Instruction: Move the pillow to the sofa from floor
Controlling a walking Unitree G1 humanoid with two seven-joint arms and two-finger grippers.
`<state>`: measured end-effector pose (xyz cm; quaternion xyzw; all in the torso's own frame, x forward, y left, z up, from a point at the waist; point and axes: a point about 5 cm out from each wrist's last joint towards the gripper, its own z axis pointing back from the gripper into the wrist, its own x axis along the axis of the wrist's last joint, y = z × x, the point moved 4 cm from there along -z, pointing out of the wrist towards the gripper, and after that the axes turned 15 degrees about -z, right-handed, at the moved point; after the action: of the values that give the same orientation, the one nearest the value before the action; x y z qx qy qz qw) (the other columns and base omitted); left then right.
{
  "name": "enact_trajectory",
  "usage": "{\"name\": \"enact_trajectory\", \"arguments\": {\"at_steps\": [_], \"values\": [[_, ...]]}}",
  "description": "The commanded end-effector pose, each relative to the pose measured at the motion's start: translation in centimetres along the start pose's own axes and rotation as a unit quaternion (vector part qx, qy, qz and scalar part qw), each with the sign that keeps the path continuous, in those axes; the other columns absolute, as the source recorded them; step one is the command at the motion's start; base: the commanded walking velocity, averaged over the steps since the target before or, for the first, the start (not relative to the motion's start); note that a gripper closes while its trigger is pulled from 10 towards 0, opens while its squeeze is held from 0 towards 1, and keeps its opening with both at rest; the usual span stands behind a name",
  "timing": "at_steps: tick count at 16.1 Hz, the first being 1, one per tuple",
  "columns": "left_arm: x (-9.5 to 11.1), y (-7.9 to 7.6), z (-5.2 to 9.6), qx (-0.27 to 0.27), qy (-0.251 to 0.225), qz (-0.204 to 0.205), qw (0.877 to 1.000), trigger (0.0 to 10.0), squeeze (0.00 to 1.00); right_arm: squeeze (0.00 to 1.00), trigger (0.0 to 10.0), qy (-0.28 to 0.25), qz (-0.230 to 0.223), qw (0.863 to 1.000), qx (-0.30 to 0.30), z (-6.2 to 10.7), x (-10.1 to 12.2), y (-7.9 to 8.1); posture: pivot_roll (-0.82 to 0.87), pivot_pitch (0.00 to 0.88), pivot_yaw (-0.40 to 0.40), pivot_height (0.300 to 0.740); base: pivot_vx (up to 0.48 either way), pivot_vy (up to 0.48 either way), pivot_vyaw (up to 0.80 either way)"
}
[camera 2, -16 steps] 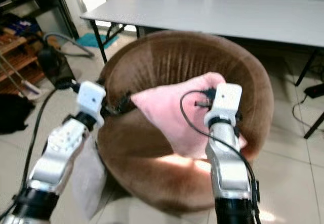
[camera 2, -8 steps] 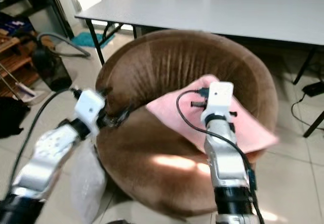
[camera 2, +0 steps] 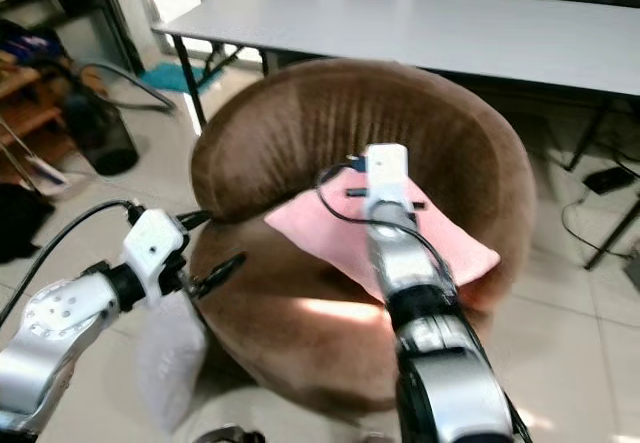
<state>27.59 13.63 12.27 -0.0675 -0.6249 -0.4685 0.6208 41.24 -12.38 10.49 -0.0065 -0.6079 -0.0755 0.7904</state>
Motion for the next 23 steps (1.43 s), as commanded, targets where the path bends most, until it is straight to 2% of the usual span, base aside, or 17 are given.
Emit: {"name": "enact_trajectory", "arguments": {"at_steps": [1, 3, 5, 6, 10, 15, 16, 17, 18, 19, 21, 22, 23], "values": [[0.4, -0.1, 0.8, -0.006, -0.001, 0.0, 1.0, 10.0, 0.0, 0.0, 10.0, -0.016, -0.005, 1.0, 0.001, -0.4, 1.1, 0.7, 0.05, 0.12, 0.031, 0.74, 0.0, 0.0, 0.0], [0.3, -0.5, 1.5, -0.018, 0.008, 0.009, 1.0, 10.0, 0.0, 0.0, 10.0, -0.005, 0.004, 1.0, 0.007, -0.8, 1.5, 1.5, 0.06, 0.144, 0.027, 0.74, 0.0, 0.0, 0.0], [0.4, -1.0, 1.9, -0.031, 0.013, 0.005, 0.999, 10.0, 0.0, 0.0, 10.0, -0.006, -0.018, 1.0, 0.001, -1.3, 2.6, 1.7, 0.07, 0.169, 0.023, 0.74, 0.0, 0.0, 0.0], [0.6, -1.0, 2.1, -0.032, 0.016, 0.002, 0.999, 10.0, 0.0, 1.0, 10.0, -0.009, -0.042, 0.999, -0.001, -1.5, 3.5, 1.5, 0.08, 0.188, 0.02, 0.74, 0.0, 0.0, 0.0], [0.9, -1.3, 2.6, -0.031, 0.021, 0.006, 0.999, 10.0, 0.0, 1.0, 10.0, -0.058, -0.079, 0.995, -0.001, -1.8, 7.2, 1.3, 0.09, 0.198, 0.011, 0.74, 0.0, 0.0, 0.0], [1.0, -1.2, 2.1, -0.026, 0.021, 0.004, 0.999, 10.0, 0.0, 1.0, 10.0, -0.07, -0.09, 0.993, 0.016, -1.8, 7.9, 1.7, 0.09, 0.183, 0.023, 0.74, 0.0, 0.0, 0.0], [1.0, -0.8, 1.7, -0.01, 0.02, 0.0, 1.0, 10.0, 0.0, 0.33, 10.0, -0.074, -0.091, 0.993, 0.022, -1.8, 8.1, 1.8, 0.08, 0.176, 0.024, 0.74, 0.0, 0.0, 0.0], [1.0, -0.1, 1.2, 0.032, 0.015, 0.017, 0.999, 10.0, 0.0, 0.0, 10.0, -0.081, -0.104, 0.99, 0.039, -1.7, 8.3, 2.1, 0.08, 0.167, 0.023, 0.74, 0.0, 0.0, 0.0], [0.3, 0.6, 0.7, 0.086, 0.028, 0.059, 0.994, 10.0, 0.0, 0.0, 10.0, -0.081, -0.116, 0.988, 0.062, -1.6, 8.1, 2.5, 0.07, 0.151, 0.022, 0.74, 0.0, 0.0, 0.0], [0.0, 0.8, 0.5, 0.108, 0.037, 0.07, 0.991, 10.0, 0.0, 0.0, 10.0, -0.077, -0.114, 0.988, 0.072, -1.6, 7.7, 2.6, 0.06, 0.142, 0.021, 0.74, 0.0, 0.0, 0.0], [-0.5, 1.1, -0.2, 0.16, 0.047, 0.081, 0.983, 10.0, 0.0, 0.0, 10.0, -0.062, -0.103, 0.987, 0.103, -1.2, 5.1, 2.6, 0.03, 0.123, 0.032, 0.74, 0.0, 0.0, 0.0], [-0.7, 1.0, -0.4, 0.175, 0.051, 0.095, 0.979, 10.0, 0.0, 0.0, 10.0, -0.056, -0.091, 0.988, 0.111, -0.3, 2.8, 2.0, 0.0, 0.116, 0.046, 0.74, 0.0, 0.0, 0.0], [-0.9, 1.0, -0.4, 0.18, 0.054, 0.083, 0.979, 10.0, 0.0, 0.0, 10.0, -0.063, -0.084, 0.988, 0.11, 0.6, 1.8, 1.3, -0.02, 0.1, 0.056, 0.74, 0.0, 0.0, 0.0]]}}
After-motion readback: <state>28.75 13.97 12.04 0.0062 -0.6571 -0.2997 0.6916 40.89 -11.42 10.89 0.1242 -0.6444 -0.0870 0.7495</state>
